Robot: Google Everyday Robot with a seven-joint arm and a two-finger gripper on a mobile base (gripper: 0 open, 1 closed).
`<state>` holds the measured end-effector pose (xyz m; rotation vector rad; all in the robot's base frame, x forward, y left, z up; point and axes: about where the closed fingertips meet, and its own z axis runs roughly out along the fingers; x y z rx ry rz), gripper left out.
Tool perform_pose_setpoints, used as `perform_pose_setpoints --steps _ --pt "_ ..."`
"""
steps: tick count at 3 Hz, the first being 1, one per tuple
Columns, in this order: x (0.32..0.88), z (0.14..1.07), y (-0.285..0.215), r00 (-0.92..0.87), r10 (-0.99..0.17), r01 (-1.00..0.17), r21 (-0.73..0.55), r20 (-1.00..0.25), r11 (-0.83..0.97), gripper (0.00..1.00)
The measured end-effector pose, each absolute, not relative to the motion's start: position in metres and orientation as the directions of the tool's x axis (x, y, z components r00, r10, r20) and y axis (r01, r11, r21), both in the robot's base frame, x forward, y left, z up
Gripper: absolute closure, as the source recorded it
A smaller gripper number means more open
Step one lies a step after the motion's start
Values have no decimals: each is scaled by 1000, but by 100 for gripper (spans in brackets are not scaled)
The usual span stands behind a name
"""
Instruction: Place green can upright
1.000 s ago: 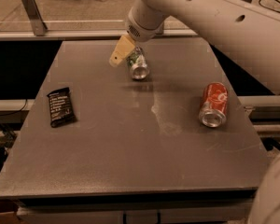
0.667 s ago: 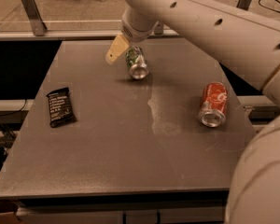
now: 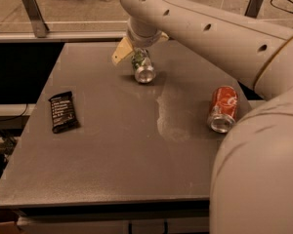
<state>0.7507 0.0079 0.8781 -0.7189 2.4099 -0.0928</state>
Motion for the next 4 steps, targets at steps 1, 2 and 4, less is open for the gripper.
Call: perform_pose_setpoints --steps 1,2,4 --pt "756 870 11 -710 -464 -439 -183 -530 880 0" --pt "761 865 13 -745 -433 -431 -129 -506 893 0" --pt "753 854 14 -800 -410 -430 -58 -438 901 0"
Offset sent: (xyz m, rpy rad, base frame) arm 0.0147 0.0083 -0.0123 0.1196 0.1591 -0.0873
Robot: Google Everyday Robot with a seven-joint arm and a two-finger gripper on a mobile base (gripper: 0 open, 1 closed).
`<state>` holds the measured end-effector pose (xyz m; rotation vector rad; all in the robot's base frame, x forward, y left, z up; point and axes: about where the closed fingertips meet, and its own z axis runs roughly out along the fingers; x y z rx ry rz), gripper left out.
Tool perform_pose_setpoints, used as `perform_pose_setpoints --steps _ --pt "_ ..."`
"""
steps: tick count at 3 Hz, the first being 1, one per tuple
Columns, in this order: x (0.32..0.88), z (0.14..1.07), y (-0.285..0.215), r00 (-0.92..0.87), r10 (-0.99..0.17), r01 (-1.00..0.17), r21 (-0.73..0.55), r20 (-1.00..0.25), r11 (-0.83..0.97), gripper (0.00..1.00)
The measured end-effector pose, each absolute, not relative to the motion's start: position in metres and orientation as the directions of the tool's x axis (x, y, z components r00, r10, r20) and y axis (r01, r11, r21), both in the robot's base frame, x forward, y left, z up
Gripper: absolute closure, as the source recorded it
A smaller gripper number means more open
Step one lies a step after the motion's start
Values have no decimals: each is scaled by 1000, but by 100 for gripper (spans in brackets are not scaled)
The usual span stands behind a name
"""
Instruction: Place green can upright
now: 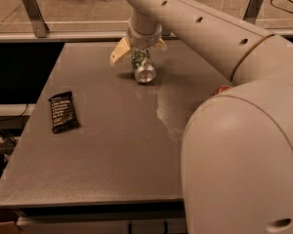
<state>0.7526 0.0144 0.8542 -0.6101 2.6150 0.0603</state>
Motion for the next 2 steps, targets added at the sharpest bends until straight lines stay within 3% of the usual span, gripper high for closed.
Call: perform_pose_setpoints --steps 2 --pt "746 847 15 -822 -423 -431 -69 -381 900 41"
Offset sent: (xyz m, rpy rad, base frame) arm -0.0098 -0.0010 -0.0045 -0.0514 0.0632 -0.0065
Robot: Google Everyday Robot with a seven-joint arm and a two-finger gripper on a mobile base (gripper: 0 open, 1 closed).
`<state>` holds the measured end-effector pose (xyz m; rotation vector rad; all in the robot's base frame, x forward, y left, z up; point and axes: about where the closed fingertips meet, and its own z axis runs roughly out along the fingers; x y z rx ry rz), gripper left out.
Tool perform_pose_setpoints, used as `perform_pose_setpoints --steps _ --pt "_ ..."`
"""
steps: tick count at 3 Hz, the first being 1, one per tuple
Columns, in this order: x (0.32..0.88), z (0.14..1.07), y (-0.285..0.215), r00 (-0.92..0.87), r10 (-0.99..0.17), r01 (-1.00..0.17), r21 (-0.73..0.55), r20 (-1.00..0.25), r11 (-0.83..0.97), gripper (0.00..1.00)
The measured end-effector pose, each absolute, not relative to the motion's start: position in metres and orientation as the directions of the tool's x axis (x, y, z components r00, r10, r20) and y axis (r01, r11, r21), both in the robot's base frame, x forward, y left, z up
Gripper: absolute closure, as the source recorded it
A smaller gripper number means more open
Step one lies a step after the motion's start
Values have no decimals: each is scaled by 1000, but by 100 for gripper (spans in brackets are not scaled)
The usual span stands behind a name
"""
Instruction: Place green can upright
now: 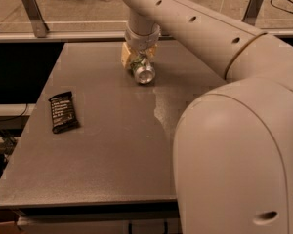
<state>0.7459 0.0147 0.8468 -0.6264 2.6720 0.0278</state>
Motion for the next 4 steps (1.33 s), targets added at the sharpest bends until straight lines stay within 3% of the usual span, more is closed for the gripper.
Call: perform_pose_setpoints --steps 2,3,4 --pt "744 868 30 -753 -519 -504 -151 -406 850 88" --pt "741 893 36 -662 -586 -570 -193 -468 798 100" --pt "735 915 40 -538 -635 -638 -225 -554 736 100"
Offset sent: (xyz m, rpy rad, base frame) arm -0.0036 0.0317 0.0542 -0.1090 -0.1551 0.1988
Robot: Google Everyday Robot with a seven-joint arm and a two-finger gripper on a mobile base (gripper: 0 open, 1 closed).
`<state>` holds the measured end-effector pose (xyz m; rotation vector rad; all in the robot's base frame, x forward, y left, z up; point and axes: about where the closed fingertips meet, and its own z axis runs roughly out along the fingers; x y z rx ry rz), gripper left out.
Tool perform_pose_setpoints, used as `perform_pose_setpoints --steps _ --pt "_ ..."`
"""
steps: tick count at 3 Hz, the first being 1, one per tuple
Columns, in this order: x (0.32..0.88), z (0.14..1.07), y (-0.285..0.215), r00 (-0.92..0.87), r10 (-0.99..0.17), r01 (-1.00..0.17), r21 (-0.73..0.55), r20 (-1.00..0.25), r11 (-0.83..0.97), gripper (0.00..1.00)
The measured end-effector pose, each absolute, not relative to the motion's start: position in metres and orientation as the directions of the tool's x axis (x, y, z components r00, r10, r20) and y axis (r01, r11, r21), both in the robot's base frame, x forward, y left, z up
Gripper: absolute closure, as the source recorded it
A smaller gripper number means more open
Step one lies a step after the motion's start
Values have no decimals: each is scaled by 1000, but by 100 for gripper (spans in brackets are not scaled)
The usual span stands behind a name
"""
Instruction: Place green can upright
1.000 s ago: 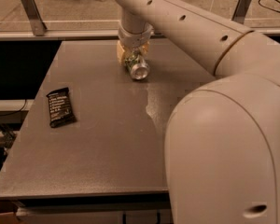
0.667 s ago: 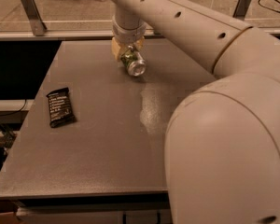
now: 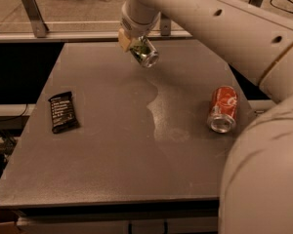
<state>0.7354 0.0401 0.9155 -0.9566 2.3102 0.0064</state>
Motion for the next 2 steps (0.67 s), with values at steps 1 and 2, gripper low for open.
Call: perform_pose_setpoints --steps 1,2 --pt "733 925 45 -402 -636 -712 -212 -658 669 100" --pt "732 930 43 -346 -653 -736 -236 -674 634 100"
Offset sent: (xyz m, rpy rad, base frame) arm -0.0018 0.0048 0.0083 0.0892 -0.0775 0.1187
